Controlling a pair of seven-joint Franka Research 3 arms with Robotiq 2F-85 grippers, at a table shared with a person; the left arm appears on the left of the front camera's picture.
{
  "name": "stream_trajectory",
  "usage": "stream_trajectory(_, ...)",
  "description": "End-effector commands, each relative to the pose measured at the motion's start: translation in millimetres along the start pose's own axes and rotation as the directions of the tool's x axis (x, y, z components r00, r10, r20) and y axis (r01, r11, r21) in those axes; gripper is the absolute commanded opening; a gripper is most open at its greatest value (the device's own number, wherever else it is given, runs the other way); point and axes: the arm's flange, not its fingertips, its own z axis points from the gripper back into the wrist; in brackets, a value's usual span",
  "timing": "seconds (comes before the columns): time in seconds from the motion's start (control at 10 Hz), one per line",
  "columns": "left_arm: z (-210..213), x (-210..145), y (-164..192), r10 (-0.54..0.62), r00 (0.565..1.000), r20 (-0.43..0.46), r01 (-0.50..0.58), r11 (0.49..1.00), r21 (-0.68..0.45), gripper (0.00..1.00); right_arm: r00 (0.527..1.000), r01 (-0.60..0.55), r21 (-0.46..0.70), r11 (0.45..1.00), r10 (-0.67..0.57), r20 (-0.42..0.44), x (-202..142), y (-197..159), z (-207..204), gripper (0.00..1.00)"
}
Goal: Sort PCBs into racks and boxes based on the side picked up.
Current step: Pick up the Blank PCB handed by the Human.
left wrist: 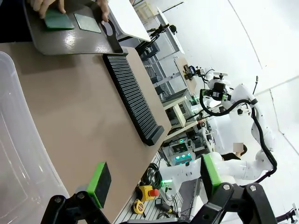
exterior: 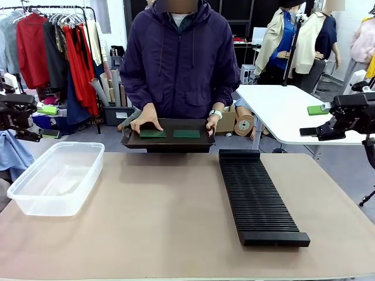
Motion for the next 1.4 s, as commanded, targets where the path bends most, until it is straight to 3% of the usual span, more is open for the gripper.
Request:
stream_trajectory(0.0, 0.5, 0.0, -0.1, 0.010, 1.000, 0.001, -0.010, 1.000, 0.000, 1.00, 1.000, -0.002, -0.004, 1.000, 0.003, 0.010, -0.1, 2.4, -1.2, 1.00)
stream_trajectory(1.3, 0.5, 0.0, -0.1, 0.010, 1.000, 0.001, -0.010, 1.000, 0.000, 1.00, 1.000, -0.002, -0.004, 1.000, 0.003, 0.010, -0.1, 2.4, -1.2, 1.00)
